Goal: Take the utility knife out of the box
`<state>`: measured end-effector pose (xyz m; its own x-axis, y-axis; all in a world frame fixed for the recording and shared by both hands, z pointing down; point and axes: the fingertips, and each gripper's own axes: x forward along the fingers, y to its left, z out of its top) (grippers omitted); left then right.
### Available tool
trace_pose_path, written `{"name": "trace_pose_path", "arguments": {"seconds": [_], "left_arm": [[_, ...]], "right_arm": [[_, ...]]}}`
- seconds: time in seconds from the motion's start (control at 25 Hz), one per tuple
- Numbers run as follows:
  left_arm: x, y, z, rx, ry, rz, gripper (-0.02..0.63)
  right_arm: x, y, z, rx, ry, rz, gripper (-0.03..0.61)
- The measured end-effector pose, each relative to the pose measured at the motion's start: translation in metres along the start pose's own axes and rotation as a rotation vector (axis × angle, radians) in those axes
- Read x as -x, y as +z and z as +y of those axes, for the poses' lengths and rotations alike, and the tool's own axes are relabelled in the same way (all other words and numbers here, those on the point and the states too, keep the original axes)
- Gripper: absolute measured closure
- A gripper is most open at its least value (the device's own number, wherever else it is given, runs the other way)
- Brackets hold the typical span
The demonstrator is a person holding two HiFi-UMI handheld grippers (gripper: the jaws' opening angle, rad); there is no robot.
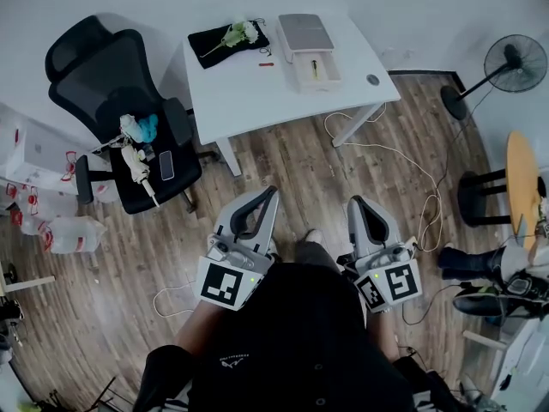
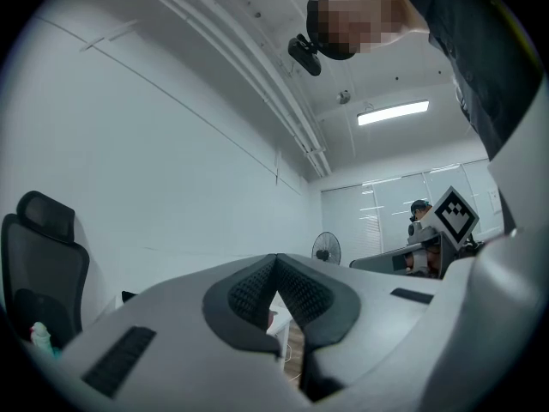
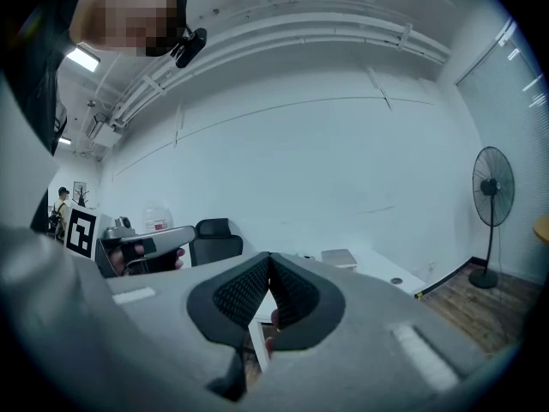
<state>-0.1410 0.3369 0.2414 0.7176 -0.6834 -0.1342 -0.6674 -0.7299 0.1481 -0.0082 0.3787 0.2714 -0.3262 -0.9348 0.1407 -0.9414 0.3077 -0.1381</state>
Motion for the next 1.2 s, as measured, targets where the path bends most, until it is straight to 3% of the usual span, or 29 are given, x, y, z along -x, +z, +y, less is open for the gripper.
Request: {"name": "trace_pose_path", "arguments": {"seconds": [0.28, 0.64, 1.2], "left_arm": [[0.002, 0.000, 0.020, -0.007, 0.054, -0.009, 0.609], [-0.007, -0.004, 0.056, -0.047, 0.175, 0.006, 0.609], [-0.116, -0.011, 0.092, -0.051, 0.244, 0.026, 0.609]], "right_arm": [[-0.021, 0.000, -0.014, -0.006, 0.009, 0.004, 0.574], [-0.078, 0.006, -0.020, 0.003, 0.124, -0.006, 0.574], [-0.163, 0.023, -0.109, -0.024, 0.193, 0.030, 0.574]]}}
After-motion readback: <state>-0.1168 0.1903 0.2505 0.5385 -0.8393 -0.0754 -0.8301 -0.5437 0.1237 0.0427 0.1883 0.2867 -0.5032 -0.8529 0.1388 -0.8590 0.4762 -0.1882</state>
